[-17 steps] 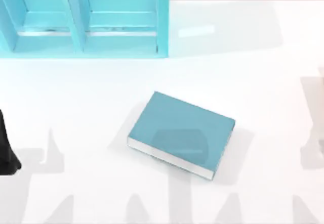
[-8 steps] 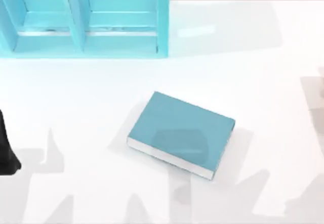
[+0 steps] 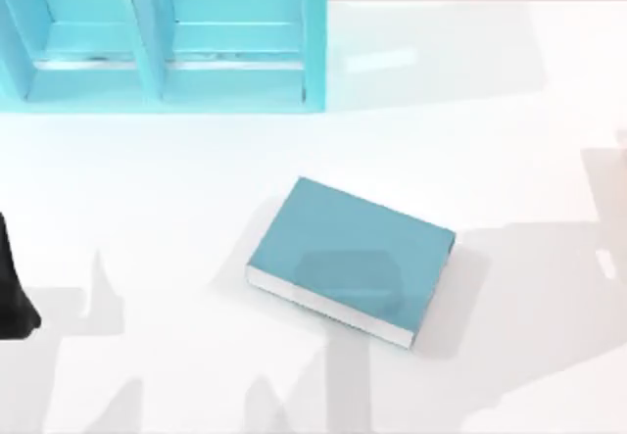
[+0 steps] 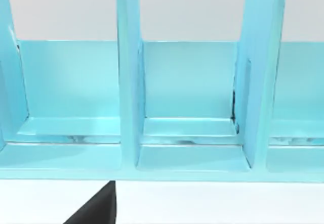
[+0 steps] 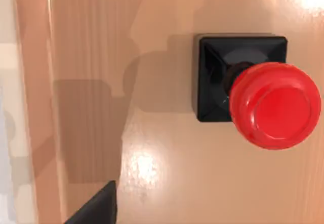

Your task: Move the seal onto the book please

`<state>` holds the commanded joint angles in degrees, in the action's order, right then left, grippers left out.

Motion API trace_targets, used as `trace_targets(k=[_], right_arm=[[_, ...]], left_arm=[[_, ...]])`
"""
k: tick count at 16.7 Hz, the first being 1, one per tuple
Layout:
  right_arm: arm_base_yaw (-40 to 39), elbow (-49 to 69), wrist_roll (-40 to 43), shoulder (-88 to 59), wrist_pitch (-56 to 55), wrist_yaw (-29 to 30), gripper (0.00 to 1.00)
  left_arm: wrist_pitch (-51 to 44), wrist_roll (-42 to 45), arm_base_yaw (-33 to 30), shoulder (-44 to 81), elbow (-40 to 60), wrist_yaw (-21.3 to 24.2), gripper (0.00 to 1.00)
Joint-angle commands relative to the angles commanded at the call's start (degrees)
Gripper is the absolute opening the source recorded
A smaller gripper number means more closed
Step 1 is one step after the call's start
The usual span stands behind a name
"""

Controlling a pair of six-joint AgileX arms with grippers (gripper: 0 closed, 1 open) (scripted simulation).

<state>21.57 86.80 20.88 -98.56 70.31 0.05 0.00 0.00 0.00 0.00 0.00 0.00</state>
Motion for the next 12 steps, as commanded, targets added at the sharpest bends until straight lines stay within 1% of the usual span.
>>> trace_targets(k=[3,5,12], right_arm=[[1.9,8.2,1.8,-8.1,6.0,0.0,1.00],[2.6,11.2,2.5,-10.8,8.1,-0.1,1.00],[2.5,11.7,2.5,-11.3,8.3,-0.1,1.00]], left_arm=[[0.0,0.0,0.0,0.0,0.0,0.0,1.00],[0.0,0.0,0.0,0.0,0.0,0.0,1.00],[0.0,0.0,0.0,0.0,0.0,0.0,1.00]])
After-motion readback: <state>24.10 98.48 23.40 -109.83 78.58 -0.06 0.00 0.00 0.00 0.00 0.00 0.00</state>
